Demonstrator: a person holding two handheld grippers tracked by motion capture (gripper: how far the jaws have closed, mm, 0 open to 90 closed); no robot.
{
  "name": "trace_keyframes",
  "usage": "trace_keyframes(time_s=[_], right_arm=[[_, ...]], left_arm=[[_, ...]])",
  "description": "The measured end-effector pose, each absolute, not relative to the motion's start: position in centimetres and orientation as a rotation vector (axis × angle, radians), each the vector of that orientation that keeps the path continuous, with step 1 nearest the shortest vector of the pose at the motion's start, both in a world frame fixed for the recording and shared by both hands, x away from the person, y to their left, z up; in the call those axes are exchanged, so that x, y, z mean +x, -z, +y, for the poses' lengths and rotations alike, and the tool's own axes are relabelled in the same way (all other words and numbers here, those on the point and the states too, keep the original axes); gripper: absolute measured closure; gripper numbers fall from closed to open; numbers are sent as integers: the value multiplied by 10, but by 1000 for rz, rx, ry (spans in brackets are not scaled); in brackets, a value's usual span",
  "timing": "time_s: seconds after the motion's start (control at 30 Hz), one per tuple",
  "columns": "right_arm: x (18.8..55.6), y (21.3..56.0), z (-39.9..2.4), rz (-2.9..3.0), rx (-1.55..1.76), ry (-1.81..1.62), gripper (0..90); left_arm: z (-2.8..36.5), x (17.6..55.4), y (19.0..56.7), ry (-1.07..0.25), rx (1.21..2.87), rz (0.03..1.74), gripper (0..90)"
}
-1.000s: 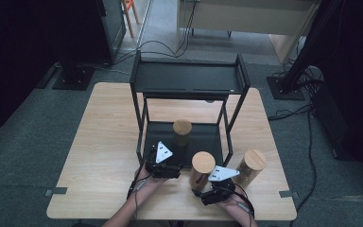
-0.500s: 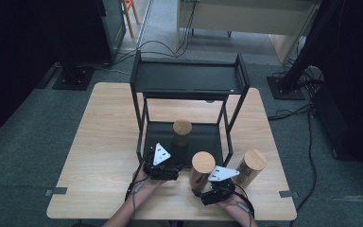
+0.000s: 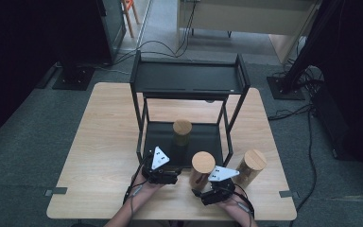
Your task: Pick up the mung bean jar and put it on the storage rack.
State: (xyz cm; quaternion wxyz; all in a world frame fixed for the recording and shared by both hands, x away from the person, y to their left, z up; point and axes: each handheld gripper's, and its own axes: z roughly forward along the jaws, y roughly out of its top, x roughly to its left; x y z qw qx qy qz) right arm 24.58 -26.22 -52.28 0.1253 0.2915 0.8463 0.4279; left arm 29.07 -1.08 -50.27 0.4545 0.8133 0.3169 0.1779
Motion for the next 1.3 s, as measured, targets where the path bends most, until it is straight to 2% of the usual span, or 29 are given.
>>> trace_keyframes(time_s=[1.3], right_arm=[[245,521,-263,2433,847,-1277,116]], left_arm=[[-3,272,513,-441,2005,775,129]])
